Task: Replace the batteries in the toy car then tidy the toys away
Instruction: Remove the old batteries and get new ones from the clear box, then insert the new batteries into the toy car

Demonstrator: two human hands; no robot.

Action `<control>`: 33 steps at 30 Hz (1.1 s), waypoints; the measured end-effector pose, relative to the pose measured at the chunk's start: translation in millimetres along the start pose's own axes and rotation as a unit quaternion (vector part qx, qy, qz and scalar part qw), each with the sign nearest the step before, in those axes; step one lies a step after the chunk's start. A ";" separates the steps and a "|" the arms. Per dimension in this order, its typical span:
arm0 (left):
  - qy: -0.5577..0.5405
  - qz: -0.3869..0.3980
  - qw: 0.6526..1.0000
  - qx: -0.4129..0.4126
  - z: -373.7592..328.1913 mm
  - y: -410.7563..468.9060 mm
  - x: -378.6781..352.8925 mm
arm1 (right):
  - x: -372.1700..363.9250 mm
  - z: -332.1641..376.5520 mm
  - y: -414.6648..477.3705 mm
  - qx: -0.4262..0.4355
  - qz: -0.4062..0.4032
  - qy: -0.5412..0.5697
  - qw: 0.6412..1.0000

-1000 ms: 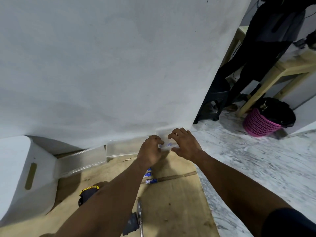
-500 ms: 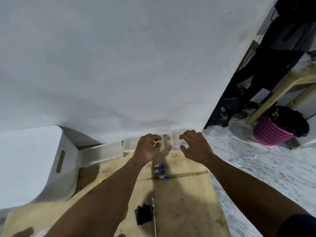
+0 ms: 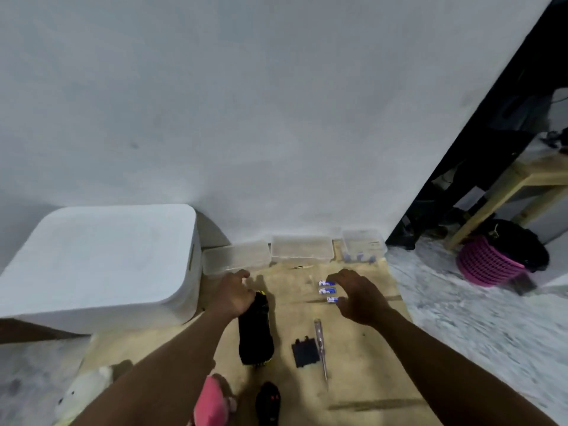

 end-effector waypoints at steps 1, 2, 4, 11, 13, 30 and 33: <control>0.012 0.005 1.000 0.008 9.0 -3.7 0.0 | -4.1 6.3 -2.1 -0.006 0.009 0.001 1.000; 0.022 0.012 1.000 0.011 14.7 -7.1 -1.1 | -7.2 9.7 -3.1 -0.015 0.021 0.001 1.000; 0.030 0.036 0.998 0.029 27.2 -13.9 -5.9 | -12.5 14.7 -4.1 -0.045 0.048 -0.009 0.998; -0.178 0.112 0.960 0.184 63.6 -10.6 -40.5 | -26.9 10.7 6.2 -0.118 0.152 -0.048 0.980; -0.207 0.125 0.950 0.196 62.9 -8.6 -48.5 | -31.6 5.1 14.2 -0.127 0.183 -0.060 0.973; -0.374 0.147 0.894 0.196 57.1 5.3 -63.9 | -72.1 -15.2 34.7 -0.135 0.166 -0.052 0.975; -0.398 0.156 0.884 0.188 50.3 4.7 -61.4 | -74.2 -16.5 32.3 -0.155 0.146 -0.041 0.976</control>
Point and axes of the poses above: each hand's wrist, its own y-axis towards the middle knuckle, its own x-axis out of the back of the hand, z = x × y, the point moved 4 cm from there along y, towards the middle knuckle, and after that the axes turned 7 degrees about x, right-handed, at the moved point
